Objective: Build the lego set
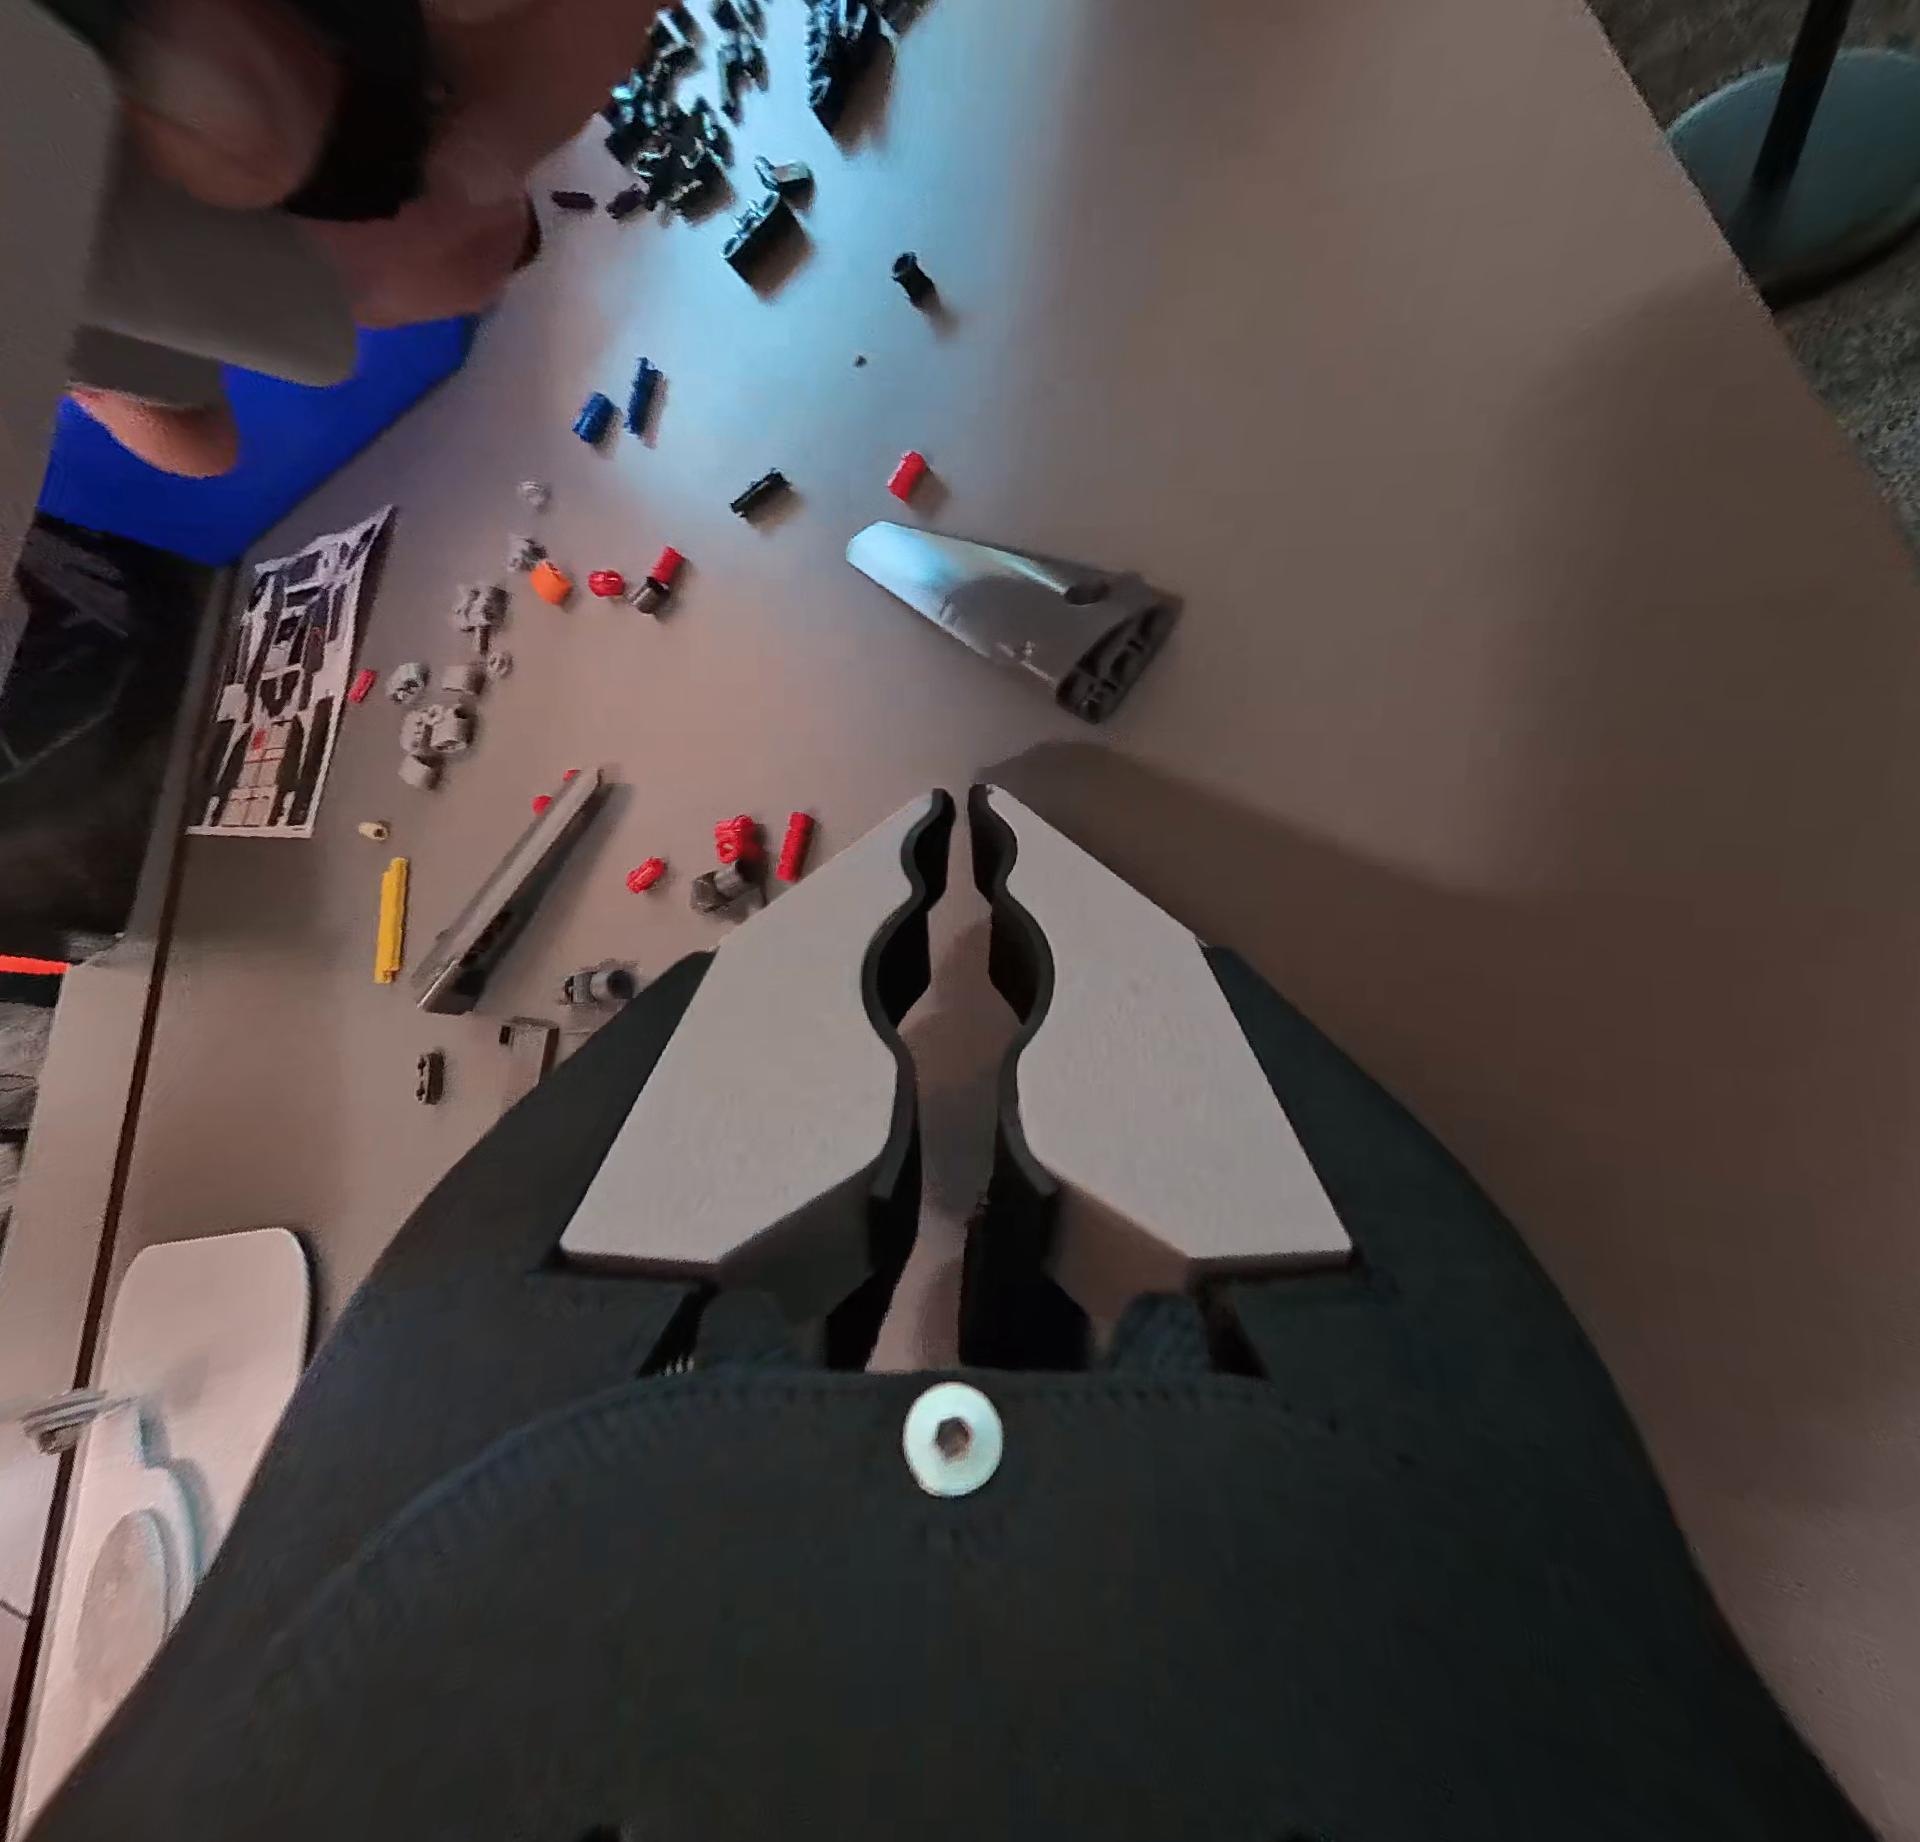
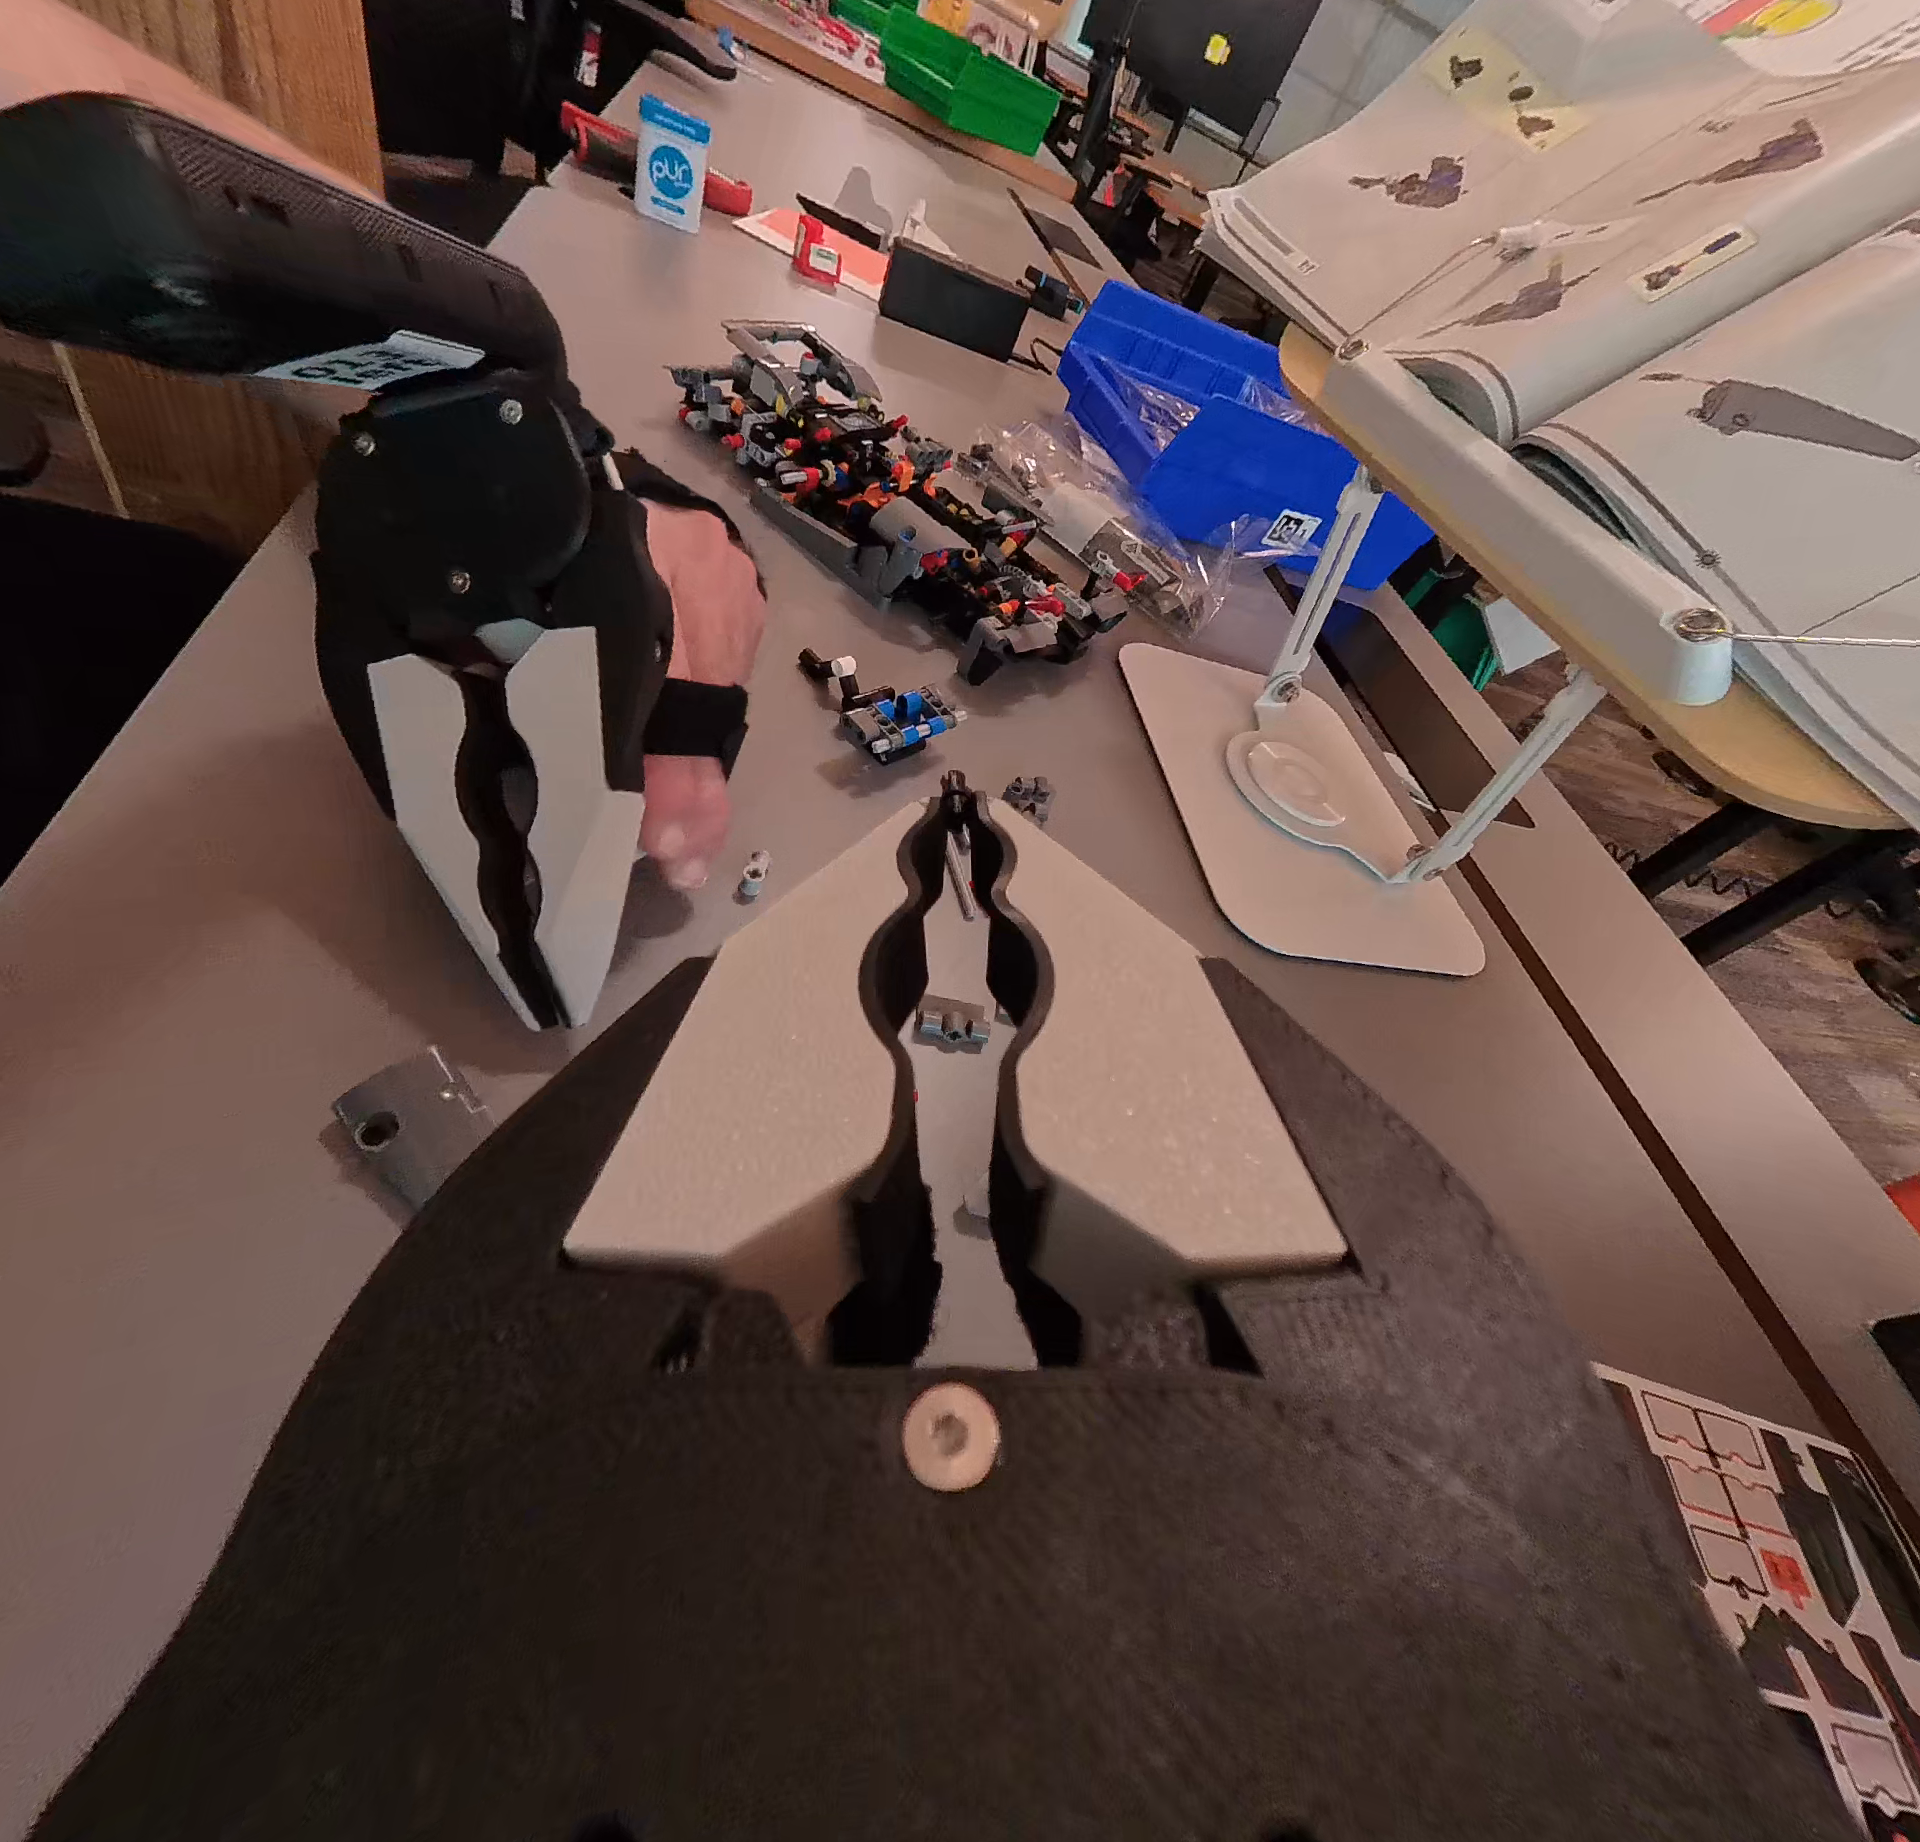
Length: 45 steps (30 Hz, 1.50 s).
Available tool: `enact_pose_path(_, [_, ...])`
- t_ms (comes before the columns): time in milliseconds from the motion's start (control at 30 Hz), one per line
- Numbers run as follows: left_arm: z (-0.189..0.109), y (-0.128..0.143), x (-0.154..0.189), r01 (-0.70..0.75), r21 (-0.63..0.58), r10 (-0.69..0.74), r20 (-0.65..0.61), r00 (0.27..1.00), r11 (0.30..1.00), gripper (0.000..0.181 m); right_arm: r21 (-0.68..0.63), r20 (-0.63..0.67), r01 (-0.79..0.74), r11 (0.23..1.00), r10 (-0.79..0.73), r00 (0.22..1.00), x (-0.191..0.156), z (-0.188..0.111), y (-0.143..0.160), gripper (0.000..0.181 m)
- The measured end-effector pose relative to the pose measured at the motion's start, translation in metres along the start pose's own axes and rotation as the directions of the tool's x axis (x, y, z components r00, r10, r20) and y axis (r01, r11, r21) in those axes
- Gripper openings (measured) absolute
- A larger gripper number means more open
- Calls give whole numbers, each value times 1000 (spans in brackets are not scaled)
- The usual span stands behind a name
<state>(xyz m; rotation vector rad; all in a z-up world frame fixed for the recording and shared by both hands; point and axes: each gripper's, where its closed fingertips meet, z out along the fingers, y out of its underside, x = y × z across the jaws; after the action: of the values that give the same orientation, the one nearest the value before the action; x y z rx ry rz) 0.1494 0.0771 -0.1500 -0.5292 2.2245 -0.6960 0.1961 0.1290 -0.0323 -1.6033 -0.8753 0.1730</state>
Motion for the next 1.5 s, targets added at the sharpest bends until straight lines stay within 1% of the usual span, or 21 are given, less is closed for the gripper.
enact_pose_path(133, [3, -8, 7, -42, 10, 42, -2, 999, 999, 0, -6, -1, 6, 1000, -6, 1000, 0, 0, 1, 2])
enact_pose_path(233, [9, -16, 18, -128, 2, 128, 8, 992, 992, 0, -8, -3, 7, 1000, -7, 1000, 0, 1, 1, 2])
enact_pose_path(367, [13, -38, 35, -210, 60, 209, 15, 978, 976, 0, -14, -7, 5, 1000, -5, 1000, 2, 1, 3, 2])
enact_pose_path(433, [11, -49, 37, -219, 102, 218, 17, 976, 970, 0, -13, -12, 3, 1000, -4, 1000, 3, 0, 3, 2])
enact_pose_path(500, [7, -57, 36, -218, 143, 221, -8, 975, 966, 0, -9, -18, 3, 1000, -3, 1000, 4, -2, 2, 2])
enact_pose_path(600, [0, -65, 23, -193, 197, 205, -44, 978, 961, 7, 0, -23, 4, 1000, -4, 1000, 6, -5, 0, 1])
enact_pose_path(667, [-1, -64, 14, -192, 210, 210, -71, 975, 959, 17, 1, -25, 7, 1000, -7, 1000, 6, -6, -1, 1])
enact_pose_path(700, [2, -60, 13, -211, 186, 232, -98, 968, 960, 27, 0, -26, 9, 1000, -9, 1000, 6, -7, -1, 2])
enact_pose_path(733, [5, -55, 9, -245, 156, 262, -100, 960, 957, 32, 0, -26, 10, 1000, -10, 1000, 6, -7, -1, 2])
enact_pose_path(767, [8, -54, 7, -284, 142, 299, -98, 949, 948, 33, -1, -26, 11, 1000, -11, 1000, 6, -7, -1, 2])
enact_pose_path(867, [17, -50, 11, -383, 102, 395, -158, 905, 918, 44, -4, -24, 14, 1000, -14, 1000, 5, -7, 0, 2])
enact_pose_path(933, [23, -50, 17, -435, 80, 442, -212, 872, 897, 46, -5, -22, 16, 1000, -16, 1000, 5, -7, 0, 2])
enact_pose_path(1000, [28, -53, 19, -475, 73, 478, -230, 848, 877, 40, -6, -21, 18, 1000, -18, 1000, 5, -7, 0, 2])
enact_pose_path(1100, [34, -55, 19, -497, 56, 492, -278, 825, 866, 38, -7, -20, 21, 1000, -21, 1000, 5, -7, 0, 2])
enact_pose_path(1167, [38, -56, 20, -506, 42, 495, -292, 818, 861, 29, -7, -19, 24, 1000, -24, 1000, 4, -8, -1, 2])
enact_pose_path(1233, [43, -56, 24, -490, 39, 477, -310, 823, 871, 16, -5, -19, 27, 1000, -27, 999, 4, -8, -2, 2])
enact_pose_path(1333, [48, -61, 24, -477, 51, 470, -293, 833, 877, 14, -3, -21, 33, 999, -33, 999, 4, -9, -3, 2])
enact_pose_path(1500, [55, -65, 20, -475, 33, 467, -253, 847, 879, 12, 0, -28, 37, 999, -37, 999, 5, -11, -5, 2])
